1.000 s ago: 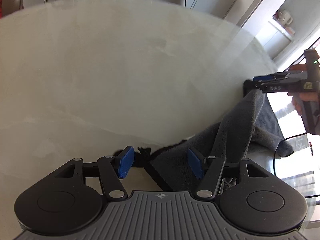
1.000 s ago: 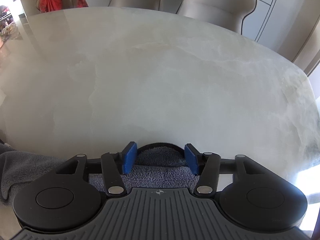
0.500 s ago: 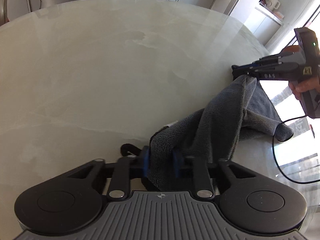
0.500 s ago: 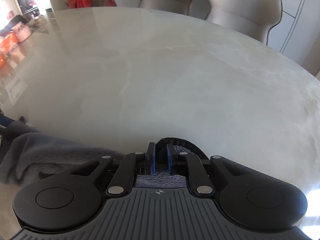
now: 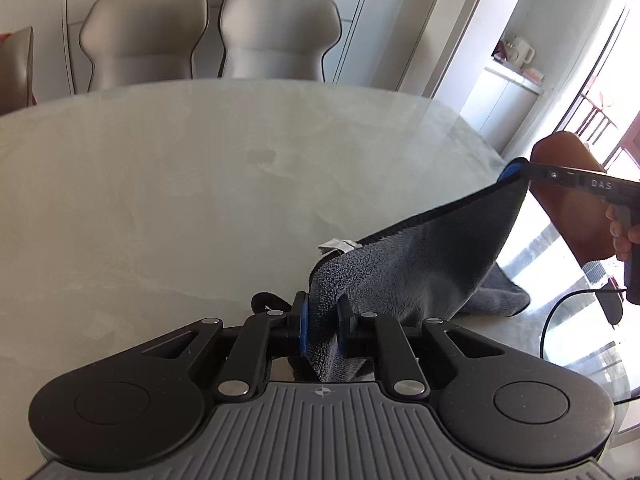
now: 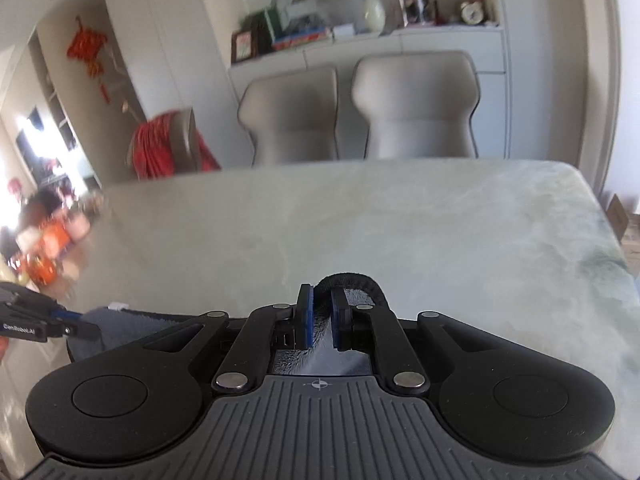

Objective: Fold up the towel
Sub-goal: 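Grasp a towel corner with the left gripper while the right gripper holds another corner, then lift the towel up with both grippers, shaking it open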

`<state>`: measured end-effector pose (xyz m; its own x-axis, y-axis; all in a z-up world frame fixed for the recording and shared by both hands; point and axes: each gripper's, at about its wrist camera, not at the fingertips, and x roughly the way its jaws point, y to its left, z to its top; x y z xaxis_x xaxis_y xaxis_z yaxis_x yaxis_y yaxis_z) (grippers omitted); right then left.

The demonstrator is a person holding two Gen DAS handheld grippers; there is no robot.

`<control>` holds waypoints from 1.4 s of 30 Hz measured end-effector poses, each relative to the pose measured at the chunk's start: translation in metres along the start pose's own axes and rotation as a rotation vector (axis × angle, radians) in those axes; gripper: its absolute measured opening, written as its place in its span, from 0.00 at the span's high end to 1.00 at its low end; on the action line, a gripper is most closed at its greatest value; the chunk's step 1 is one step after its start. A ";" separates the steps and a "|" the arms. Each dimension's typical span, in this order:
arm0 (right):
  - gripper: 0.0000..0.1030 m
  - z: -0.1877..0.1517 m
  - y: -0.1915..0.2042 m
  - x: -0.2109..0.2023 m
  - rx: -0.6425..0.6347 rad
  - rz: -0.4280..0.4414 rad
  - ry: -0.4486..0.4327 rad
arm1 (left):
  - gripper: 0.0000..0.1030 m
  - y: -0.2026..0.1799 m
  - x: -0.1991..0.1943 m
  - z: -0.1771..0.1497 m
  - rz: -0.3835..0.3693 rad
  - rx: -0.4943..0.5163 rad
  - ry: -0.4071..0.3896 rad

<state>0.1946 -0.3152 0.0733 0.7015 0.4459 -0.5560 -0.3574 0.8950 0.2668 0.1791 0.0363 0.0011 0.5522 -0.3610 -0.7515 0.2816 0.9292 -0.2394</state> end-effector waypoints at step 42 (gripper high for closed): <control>0.90 -0.056 -0.015 -0.114 0.214 -0.095 -0.057 | 0.48 -0.100 0.111 -0.019 -0.099 0.066 0.132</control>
<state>0.0856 -0.3803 0.0886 0.7618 0.3542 -0.5424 -0.1539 0.9122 0.3797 0.1975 -0.0955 -0.0699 0.4125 -0.4332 -0.8014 0.3830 0.8806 -0.2790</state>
